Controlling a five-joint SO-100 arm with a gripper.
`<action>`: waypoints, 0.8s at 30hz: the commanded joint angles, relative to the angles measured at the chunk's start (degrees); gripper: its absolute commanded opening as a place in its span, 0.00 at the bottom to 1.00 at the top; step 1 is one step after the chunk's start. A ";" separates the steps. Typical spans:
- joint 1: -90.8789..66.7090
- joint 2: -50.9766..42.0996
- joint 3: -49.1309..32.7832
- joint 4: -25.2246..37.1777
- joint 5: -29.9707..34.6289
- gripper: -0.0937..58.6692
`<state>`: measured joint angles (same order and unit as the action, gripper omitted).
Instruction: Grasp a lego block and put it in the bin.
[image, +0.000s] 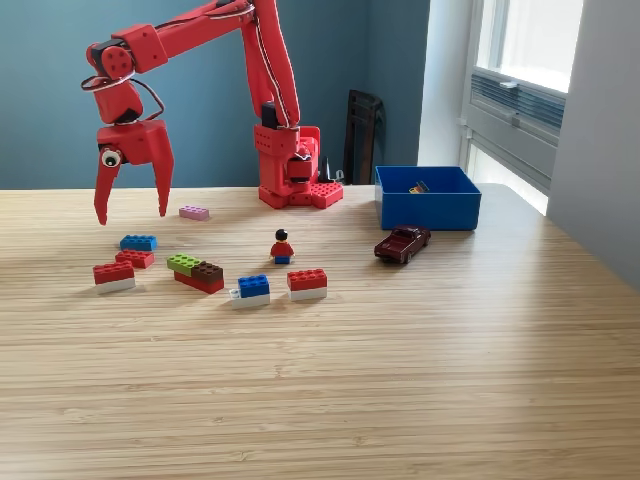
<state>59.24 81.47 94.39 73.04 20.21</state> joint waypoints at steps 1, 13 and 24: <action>-0.79 1.14 -2.55 -2.46 1.05 0.56; -3.87 0.97 -1.67 -5.89 4.66 0.58; -10.28 0.97 2.55 -6.06 7.56 0.59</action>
<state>50.71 81.47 96.24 66.88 27.25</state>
